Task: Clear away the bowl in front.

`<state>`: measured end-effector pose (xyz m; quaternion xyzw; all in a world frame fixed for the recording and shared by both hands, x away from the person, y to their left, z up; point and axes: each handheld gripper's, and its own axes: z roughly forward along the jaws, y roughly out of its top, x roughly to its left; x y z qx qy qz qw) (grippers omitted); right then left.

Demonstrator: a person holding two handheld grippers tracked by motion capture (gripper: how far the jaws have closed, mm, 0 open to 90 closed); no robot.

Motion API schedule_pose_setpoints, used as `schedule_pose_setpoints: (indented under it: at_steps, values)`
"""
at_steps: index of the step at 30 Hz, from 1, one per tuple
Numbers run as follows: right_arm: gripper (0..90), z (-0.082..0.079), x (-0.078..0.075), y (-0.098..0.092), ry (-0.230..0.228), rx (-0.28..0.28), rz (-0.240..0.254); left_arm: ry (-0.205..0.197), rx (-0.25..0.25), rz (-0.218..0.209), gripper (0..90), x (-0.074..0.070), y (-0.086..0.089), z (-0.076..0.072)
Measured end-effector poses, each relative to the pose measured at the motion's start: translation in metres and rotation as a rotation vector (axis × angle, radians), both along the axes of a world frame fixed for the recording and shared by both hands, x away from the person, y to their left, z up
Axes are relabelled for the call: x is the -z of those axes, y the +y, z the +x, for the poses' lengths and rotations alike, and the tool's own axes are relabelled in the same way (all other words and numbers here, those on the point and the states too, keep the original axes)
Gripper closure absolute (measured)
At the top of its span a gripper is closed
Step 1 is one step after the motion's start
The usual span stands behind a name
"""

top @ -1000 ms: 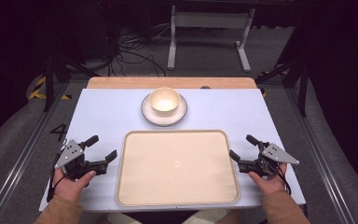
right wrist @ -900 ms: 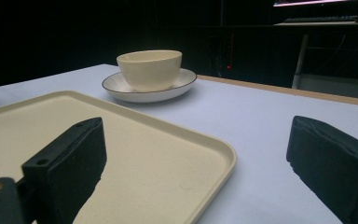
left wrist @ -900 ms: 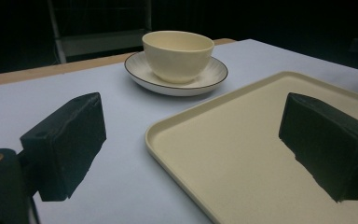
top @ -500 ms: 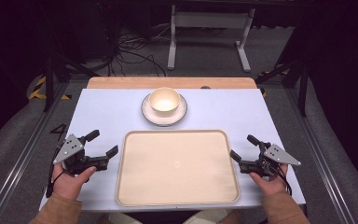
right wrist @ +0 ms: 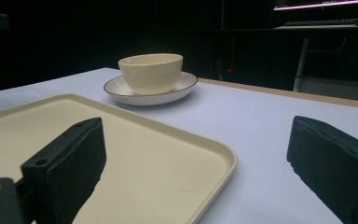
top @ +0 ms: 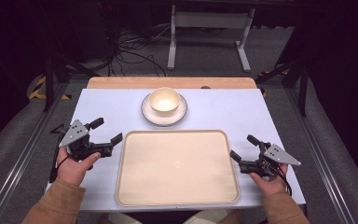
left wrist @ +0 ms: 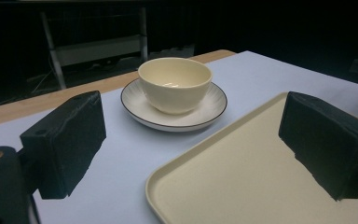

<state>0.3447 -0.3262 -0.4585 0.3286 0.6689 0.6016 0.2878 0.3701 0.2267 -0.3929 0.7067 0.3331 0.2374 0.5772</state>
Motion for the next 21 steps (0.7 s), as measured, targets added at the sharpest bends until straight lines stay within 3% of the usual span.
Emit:
schedule_pose_setpoints:
  at_steps: [10, 15, 21]
  values:
    - [4.3, -0.001, 0.000, -0.001, -0.011, -0.002, 0.007, 0.020, 0.010, 0.012, 7.6, -0.008, -0.009, 0.019]
    - [2.2, -0.002, 0.001, -0.002, -0.017, -0.003, 0.017, 0.048, 0.025, -0.025, 5.1, -0.009, -0.014, 0.032]
    - [1.7, -0.002, 0.001, -0.002, -0.018, -0.002, 0.021, 0.049, 0.031, -0.035, 3.9, -0.012, -0.021, 0.042]
